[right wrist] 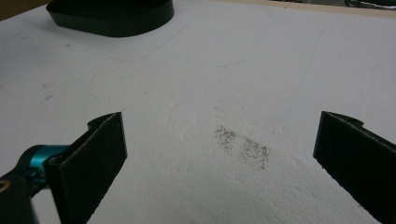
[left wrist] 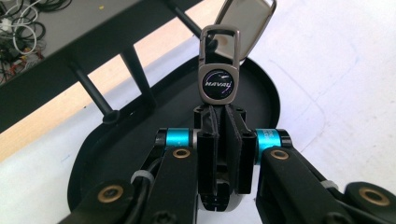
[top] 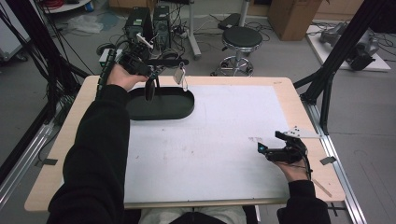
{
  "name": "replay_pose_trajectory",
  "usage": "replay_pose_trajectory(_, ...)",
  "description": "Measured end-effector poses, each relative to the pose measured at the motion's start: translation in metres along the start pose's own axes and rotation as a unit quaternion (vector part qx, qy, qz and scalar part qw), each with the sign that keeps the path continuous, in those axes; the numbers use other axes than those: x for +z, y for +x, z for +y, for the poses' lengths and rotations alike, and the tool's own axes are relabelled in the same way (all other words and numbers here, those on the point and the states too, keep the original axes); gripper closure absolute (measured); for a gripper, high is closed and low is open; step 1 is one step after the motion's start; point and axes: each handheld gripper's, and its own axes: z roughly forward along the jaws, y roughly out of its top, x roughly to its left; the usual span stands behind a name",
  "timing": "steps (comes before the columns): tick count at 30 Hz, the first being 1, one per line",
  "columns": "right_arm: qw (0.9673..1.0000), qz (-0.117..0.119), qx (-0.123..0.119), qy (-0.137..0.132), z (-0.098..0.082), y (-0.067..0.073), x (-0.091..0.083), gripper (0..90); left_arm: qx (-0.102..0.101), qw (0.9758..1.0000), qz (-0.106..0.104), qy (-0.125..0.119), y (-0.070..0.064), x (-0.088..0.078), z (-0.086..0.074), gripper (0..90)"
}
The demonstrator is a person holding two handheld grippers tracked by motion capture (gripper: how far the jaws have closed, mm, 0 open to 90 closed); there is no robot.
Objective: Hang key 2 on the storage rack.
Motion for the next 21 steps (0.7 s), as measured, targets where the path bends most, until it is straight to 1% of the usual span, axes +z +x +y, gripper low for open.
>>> replay_pose_trajectory(4,1.0000,0.000,-0.001,0.000,0.000,0.000,0.000,1.8,0.004,0.9999,0.015,-0.004,-0.003,0.003,0.001,83.5)
replay_pose_trajectory(6,1.0000,0.001,-0.001,-0.001,0.000,0.001,0.000,1.8,0.005,0.9998,0.021,-0.002,-0.004,0.006,0.002,83.3)
replay_pose_trajectory(8,1.0000,0.001,-0.001,-0.001,0.001,0.001,0.000,1.8,0.008,0.9997,0.021,0.004,-0.004,0.009,0.001,83.2)
replay_pose_trajectory(11,1.0000,0.002,0.001,0.001,0.001,0.000,0.000,1.8,0.013,0.9994,0.032,0.008,-0.005,0.014,0.001,83.0)
replay_pose_trajectory(14,1.0000,0.002,0.000,-0.001,0.001,-0.001,0.000,1.8,0.013,0.9992,0.036,0.005,-0.004,0.016,0.002,83.0)
replay_pose_trajectory(15,1.0000,0.002,0.004,-0.001,0.001,-0.001,0.000,1.8,0.013,0.9992,0.039,0.002,-0.004,0.017,0.002,83.1)
replay_pose_trajectory(21,1.0000,0.001,0.001,-0.005,0.001,-0.001,-0.001,1.8,0.023,0.9987,0.046,-0.001,-0.005,0.021,0.003,83.0)
